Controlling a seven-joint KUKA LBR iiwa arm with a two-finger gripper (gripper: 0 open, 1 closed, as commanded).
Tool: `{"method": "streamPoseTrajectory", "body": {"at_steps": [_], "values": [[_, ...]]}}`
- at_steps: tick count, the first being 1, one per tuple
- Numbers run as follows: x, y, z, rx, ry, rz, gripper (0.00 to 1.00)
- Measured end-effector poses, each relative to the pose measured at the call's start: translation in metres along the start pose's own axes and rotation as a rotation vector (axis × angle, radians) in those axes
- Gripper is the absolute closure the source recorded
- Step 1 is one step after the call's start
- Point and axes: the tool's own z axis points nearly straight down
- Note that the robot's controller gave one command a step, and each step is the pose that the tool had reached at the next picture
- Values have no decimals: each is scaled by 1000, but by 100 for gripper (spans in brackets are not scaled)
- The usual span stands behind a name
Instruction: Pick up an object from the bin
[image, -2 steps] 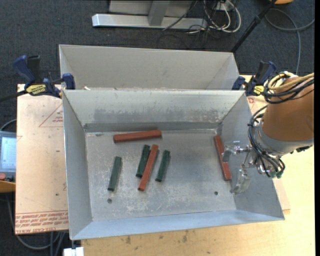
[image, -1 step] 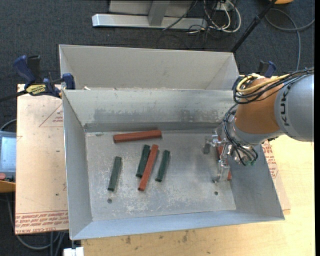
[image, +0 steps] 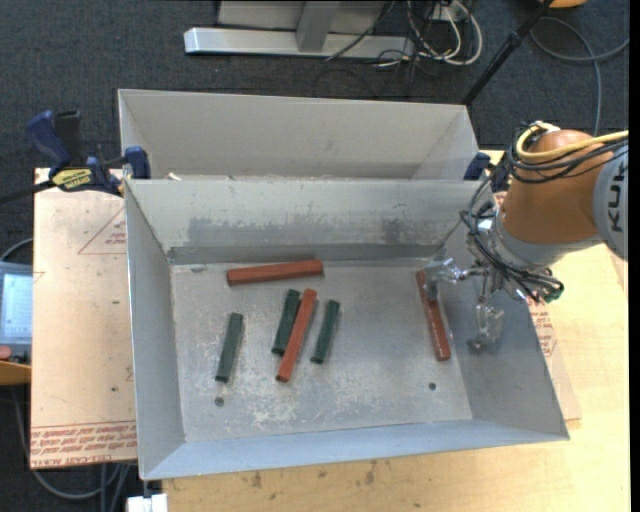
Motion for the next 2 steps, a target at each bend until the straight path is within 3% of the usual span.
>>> {"method": "streamPoseTrajectory", "body": {"at_steps": [1, 2], "values": [[-24, 9, 1, -1, -1, -293, 0], [-27, 2, 27, -18, -9, -618, 0]]}}
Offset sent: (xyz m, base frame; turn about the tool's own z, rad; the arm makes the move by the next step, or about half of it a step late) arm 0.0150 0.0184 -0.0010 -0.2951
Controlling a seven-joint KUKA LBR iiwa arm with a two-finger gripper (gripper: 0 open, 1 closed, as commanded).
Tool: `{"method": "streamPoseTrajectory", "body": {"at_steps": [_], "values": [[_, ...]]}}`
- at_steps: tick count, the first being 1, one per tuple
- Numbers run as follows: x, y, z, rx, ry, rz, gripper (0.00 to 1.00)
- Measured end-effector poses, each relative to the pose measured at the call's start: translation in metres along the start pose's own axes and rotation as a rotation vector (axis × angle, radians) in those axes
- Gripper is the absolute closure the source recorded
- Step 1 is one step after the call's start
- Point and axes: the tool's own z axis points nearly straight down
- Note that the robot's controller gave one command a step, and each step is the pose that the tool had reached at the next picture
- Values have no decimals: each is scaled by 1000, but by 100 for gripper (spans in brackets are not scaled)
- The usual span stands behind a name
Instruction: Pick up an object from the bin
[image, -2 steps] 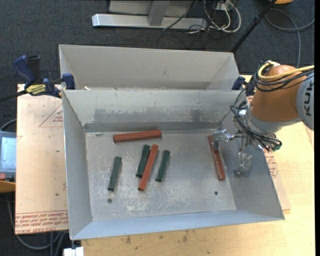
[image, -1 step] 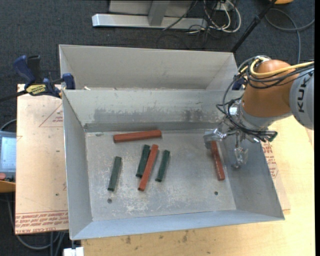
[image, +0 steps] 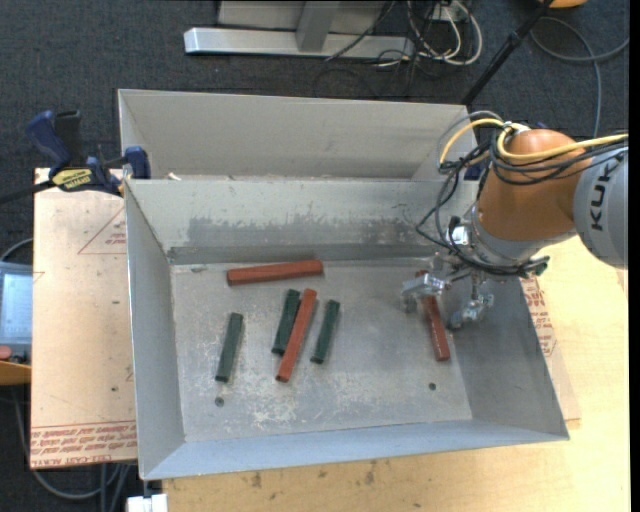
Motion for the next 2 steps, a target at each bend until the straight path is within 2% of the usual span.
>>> {"method": "streamPoseTrajectory", "body": {"at_steps": [1, 2], "values": [[-6, 1, -1, 5, 7, -1, 0], [-5, 0, -1, 10, 7, 2, 100]]}}
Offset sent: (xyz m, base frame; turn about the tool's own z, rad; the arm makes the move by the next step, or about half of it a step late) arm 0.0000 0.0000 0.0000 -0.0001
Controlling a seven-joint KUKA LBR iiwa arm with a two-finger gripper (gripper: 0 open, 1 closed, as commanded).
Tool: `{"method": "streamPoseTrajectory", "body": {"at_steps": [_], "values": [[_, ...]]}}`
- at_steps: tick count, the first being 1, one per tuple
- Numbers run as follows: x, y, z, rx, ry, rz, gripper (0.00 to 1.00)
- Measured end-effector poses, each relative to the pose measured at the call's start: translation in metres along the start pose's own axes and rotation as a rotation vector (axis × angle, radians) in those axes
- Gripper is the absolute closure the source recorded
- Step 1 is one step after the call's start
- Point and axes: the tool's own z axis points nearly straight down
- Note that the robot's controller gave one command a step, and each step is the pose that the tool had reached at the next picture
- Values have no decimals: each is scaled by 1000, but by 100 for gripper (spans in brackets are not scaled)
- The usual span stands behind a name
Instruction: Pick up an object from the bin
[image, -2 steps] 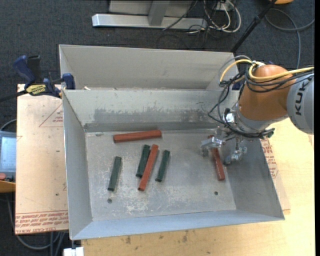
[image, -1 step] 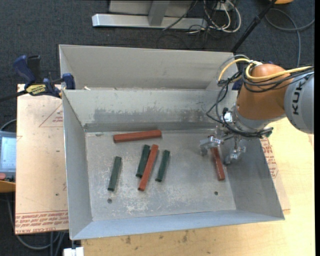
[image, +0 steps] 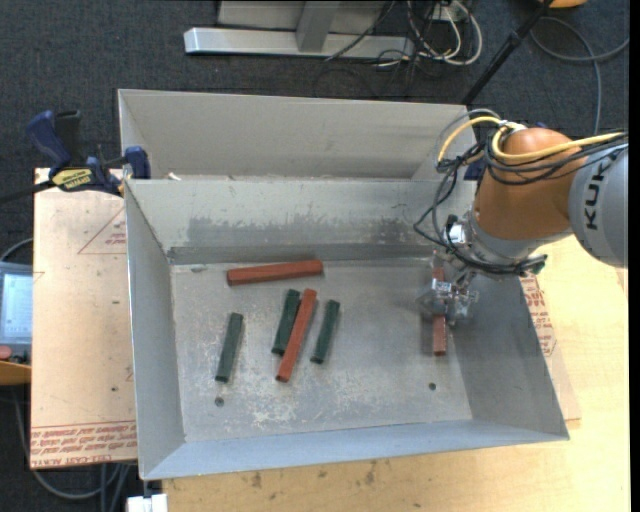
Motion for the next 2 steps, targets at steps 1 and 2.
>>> {"method": "streamPoseTrajectory", "body": {"at_steps": [1, 2], "values": [[-3, -2, -70, 8, 5, 1, 100], [-5, -2, -95, 5, 6, 4, 100]]}}
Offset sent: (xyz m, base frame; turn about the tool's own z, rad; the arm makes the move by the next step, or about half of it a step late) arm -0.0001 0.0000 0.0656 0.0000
